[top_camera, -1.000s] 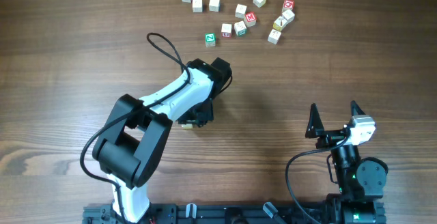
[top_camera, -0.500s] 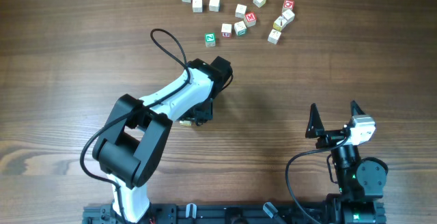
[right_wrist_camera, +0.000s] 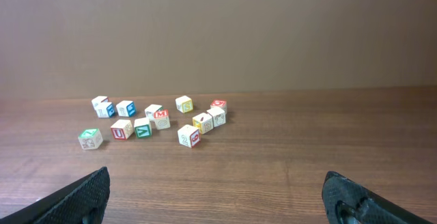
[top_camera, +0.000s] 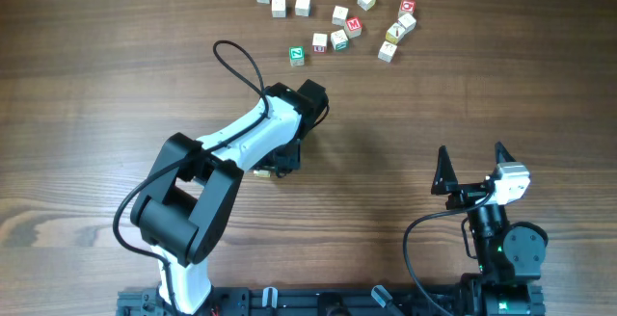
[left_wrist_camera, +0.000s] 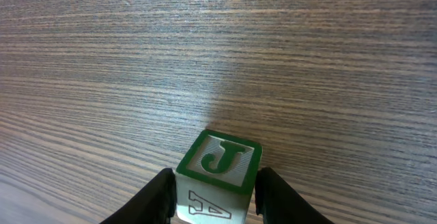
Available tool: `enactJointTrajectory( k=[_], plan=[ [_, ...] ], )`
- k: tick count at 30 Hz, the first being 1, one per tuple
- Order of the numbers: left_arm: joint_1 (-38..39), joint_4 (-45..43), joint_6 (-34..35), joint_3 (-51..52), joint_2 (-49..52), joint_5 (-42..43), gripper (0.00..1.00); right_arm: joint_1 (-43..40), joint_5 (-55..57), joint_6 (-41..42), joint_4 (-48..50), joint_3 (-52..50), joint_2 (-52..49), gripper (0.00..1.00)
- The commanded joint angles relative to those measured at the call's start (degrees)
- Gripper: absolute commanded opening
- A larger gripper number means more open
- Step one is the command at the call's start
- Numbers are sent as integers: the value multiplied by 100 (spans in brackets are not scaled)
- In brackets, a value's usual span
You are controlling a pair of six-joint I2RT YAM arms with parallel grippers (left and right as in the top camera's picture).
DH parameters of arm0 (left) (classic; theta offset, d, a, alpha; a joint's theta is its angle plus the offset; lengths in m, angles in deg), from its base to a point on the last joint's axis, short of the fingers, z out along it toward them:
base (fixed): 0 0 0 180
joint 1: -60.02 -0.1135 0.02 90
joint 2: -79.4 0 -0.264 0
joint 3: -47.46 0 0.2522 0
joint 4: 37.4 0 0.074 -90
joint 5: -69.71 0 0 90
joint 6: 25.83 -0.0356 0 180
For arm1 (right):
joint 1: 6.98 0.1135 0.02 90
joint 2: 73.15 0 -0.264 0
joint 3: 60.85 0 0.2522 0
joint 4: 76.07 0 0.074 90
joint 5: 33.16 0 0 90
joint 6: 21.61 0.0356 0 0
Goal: Form a horizontal line
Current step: 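Carry the J block toward the table center and lower it, then open the left gripper and retract it toward the base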
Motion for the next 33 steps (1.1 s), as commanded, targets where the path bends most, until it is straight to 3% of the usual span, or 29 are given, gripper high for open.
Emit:
enactJointTrajectory(
  k=[1,7,16,20,24,26,29,33],
  plan=[
    [-11,17,-48,20,-122,-136,44,24,13,-81,33,-4,9,100],
    [-11,170,-70,-205,-437,-144,47,24,13,-79,33,-4,9,100],
    [-188,763,-63,-1014,-1703,-984,45,24,13,-81,33,-4,9,100],
    [-1045,743,201,-1088,-2800,-916,44,24,13,-79,31,-4,9,100],
    [-2280,992,262,-1088,-3816,116,40,24,13,-79,33,-4,9,100],
    [-2804,1375,260,-1088,-4264,348,46,24,13,-79,31,-4,9,100],
    [-3154,2068,260,-1075,-4752,385,63,24,13,-79,33,-4,9,100],
    [-3185,2608,262,-1040,-5427,385,100,24,13,-79,33,-4,9,100]
  ],
)
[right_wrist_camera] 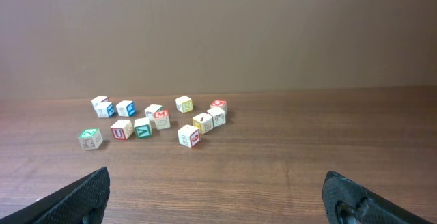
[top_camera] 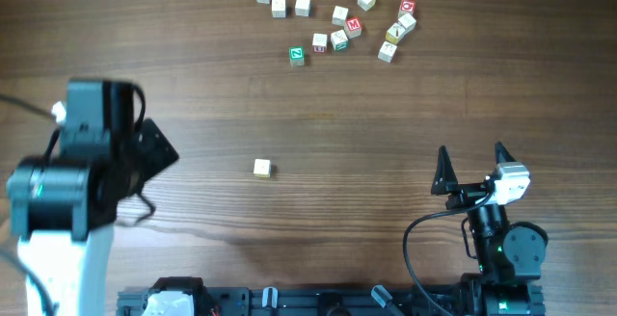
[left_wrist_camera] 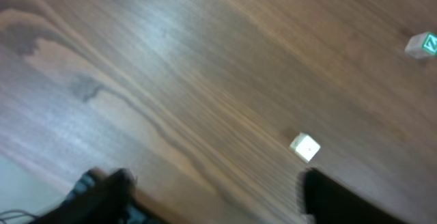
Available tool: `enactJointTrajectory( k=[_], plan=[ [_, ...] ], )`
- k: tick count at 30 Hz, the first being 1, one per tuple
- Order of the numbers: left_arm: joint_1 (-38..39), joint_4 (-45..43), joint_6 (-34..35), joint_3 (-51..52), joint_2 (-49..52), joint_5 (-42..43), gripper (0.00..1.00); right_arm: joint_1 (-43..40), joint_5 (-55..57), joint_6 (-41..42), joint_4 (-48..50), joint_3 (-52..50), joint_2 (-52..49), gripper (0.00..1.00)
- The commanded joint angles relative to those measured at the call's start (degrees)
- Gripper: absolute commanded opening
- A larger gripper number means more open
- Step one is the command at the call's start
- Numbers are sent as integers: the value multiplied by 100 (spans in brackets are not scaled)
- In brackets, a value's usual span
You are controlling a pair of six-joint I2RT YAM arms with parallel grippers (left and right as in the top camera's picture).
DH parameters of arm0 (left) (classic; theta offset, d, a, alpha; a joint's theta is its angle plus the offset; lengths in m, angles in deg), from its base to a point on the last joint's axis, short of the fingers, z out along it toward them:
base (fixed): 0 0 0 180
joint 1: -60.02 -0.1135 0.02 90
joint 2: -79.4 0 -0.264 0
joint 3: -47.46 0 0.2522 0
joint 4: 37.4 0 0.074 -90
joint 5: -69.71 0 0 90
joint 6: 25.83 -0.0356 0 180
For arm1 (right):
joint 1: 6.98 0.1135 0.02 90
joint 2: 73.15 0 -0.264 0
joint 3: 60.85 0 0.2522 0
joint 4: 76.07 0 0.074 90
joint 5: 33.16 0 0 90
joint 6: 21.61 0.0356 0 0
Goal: Form a horizontal line
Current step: 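Open the left gripper and retract it toward the base, then reach the right gripper forward to the block cluster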
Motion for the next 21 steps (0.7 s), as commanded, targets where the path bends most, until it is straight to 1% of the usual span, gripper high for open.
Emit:
enactJointTrajectory(
  k=[1,7,11,13,14,16,18,19,20,21],
  plan=[
    [-39,160,13,-15,-557,173,100,24,15,-79,33,-7,9,100],
    [-39,146,13,-15,-1097,173,100,24,15,-79,33,-7,9,100],
    [-39,149,11,-15,-1123,173,100,24,44,-162,129,-7,9,100],
    [-39,149,11,-15,-1123,173,100,24,-190,334,107,-7,9,100],
    [-39,149,11,-15,-1123,173,100,24,-348,706,57,-7,9,100],
    [-39,149,11,-15,-1123,173,100,24,-901,2400,101,-7,-17,100],
    [-39,149,11,-15,-1123,173,100,26,-1810,4325,177,-7,-35,100],
    [-39,149,11,-15,-1123,173,100,24,-2197,5104,184,-7,-50,100],
    [-39,149,11,-15,-1123,173,100,24,-2205,5396,199,-7,-57,100],
    [-39,149,11,-15,-1123,173,100,24,-2127,5506,197,-7,-57,100]
  ],
)
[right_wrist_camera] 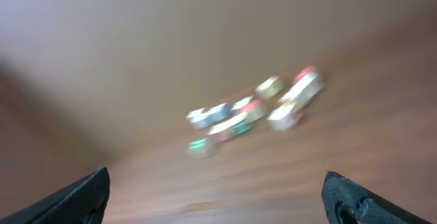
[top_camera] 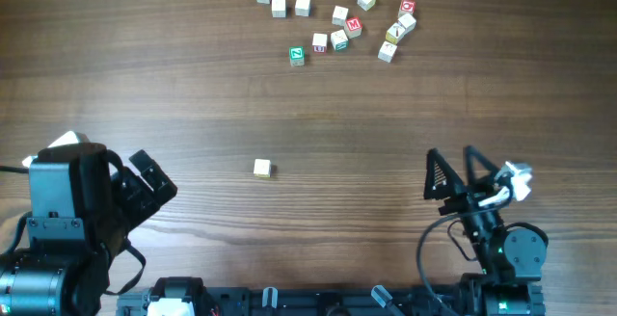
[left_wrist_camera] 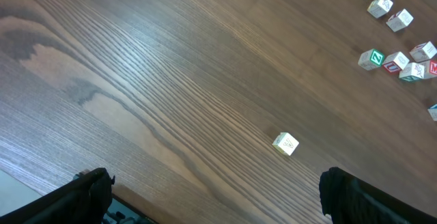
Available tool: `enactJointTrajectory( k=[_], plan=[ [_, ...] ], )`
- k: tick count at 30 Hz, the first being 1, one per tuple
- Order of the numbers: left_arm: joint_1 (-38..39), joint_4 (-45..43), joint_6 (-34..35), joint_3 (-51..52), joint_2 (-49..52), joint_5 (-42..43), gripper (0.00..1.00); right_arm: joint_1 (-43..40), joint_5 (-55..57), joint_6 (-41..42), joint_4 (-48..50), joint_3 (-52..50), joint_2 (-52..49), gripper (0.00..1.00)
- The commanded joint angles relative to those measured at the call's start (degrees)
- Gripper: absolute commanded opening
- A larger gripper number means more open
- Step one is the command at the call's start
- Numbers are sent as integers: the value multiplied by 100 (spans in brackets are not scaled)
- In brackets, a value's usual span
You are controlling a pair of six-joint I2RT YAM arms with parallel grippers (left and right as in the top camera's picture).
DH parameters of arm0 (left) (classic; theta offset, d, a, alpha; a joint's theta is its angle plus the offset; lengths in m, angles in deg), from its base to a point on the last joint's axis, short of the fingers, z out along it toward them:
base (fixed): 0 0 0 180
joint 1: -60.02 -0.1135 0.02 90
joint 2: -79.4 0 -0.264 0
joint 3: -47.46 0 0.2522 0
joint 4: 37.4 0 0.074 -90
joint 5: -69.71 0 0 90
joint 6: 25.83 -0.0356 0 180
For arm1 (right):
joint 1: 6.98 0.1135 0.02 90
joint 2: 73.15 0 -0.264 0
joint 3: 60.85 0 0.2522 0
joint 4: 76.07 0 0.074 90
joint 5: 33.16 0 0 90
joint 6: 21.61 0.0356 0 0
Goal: Form a horizontal line
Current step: 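Reach the right gripper forward to the block cluster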
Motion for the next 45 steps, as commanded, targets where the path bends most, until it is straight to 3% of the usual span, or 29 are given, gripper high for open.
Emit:
enactJointTrajectory(
  k=[1,4,7,12,18,22,29,33,37,45],
  plan=[
    [-37,-7,-4,-15,-4,68,100,22,-649,2100,57,-4,-46,100],
    [-37,-7,-7,-15,-4,68,100,22,-549,2857,61,-4,-46,100],
    [-37,-7,-7,-15,-4,68,100,24,-686,1738,468,-2,-46,99],
    [-37,-7,-7,-15,-4,68,100,22,-278,1073,485,262,-229,100],
    [-37,-7,-4,-15,-4,68,100,24,-55,109,361,1276,-1923,99],
    [-37,-7,-7,-15,-4,68,100,24,-37,-693,-197,2527,-3567,99],
    [-37,-7,-7,-15,-4,68,100,197,31,-1825,-2643,5796,-6708,99],
    [-37,-7,-7,-15,-4,68,100,614,175,-2024,-3296,6966,-7611,100],
    [-37,-7,-7,-15,-4,68,100,1346,1250,-2249,-3921,8170,-8443,100],
    [-37,-9,-7,-15,-4,68,100,1895,1567,-2470,-4183,10052,-10218,99]
  ],
)
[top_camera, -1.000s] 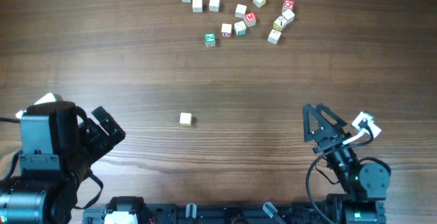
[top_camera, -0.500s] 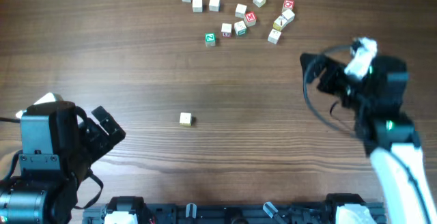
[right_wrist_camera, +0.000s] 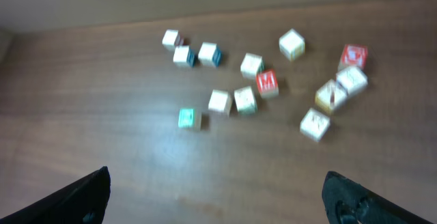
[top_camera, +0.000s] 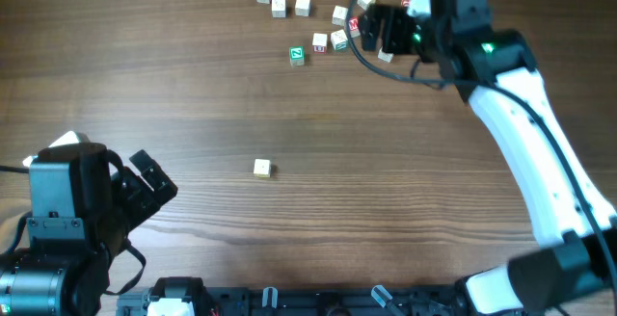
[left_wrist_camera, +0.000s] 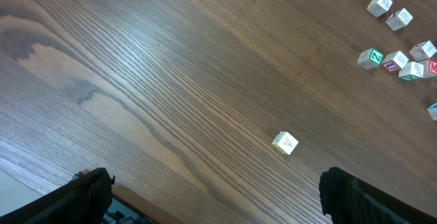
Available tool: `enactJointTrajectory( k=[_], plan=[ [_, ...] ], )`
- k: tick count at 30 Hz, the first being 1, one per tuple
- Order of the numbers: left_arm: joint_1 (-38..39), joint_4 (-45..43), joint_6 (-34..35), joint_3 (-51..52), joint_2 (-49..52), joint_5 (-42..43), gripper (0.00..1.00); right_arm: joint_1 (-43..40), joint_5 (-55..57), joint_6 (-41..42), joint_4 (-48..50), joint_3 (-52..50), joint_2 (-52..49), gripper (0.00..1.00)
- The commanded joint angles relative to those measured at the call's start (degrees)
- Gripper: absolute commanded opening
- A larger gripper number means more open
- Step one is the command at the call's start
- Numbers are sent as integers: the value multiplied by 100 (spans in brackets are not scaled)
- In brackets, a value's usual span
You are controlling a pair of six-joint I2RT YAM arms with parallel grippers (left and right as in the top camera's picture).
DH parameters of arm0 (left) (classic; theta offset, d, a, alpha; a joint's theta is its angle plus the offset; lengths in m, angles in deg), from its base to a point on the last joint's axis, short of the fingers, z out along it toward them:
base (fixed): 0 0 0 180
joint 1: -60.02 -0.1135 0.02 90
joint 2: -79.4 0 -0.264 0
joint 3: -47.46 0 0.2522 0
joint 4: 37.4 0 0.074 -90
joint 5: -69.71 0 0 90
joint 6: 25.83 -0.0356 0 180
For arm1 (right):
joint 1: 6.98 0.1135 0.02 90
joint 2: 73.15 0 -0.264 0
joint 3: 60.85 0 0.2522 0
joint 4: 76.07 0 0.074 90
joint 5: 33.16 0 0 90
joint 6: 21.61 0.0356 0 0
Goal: Form a horizontal line
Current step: 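Reach the right gripper forward to the block cluster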
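One lone wooden letter block (top_camera: 261, 168) sits near the table's middle, also seen as a pale block (left_wrist_camera: 285, 143) in the left wrist view. Several more letter blocks lie scattered at the far edge, among them a green one (top_camera: 297, 55) (right_wrist_camera: 189, 118) and a red M block (right_wrist_camera: 267, 83). My right gripper (top_camera: 374, 29) (right_wrist_camera: 217, 197) hangs open and empty above this cluster, hiding part of it in the overhead view. My left gripper (top_camera: 147, 187) (left_wrist_camera: 217, 191) is open and empty at the near left, far from any block.
The right arm (top_camera: 525, 114) stretches diagonally across the right half of the wooden table (top_camera: 145, 75). The left arm's base (top_camera: 58, 229) stands at the near left corner. The table's near edge (left_wrist_camera: 41, 186) shows in the left wrist view.
My right arm has left its resting spot at the near right and now reaches over the far block cluster, gripper open. The left arm and the lone block have not moved.
My left gripper first stood at the table's middle with its fingers around a green J block. Then the block lay alone there and the left arm was back at the near left. The right arm then stirred from rest and now hangs over the far cluster.
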Motion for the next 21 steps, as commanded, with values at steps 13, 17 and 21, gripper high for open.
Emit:
enactJointTrajectory(
  k=[13,17,21],
  plan=[
    [-37,-7,-7,-15,-9,50,100,866,435,376,1084,1714,-3259,98],
    [-37,-7,-7,-15,-9,50,100,940,597,918,1534,1714,-3633,93],
    [-37,-7,-7,-15,-9,50,100,940,774,1259,1648,1714,-3980,85]
  ],
)
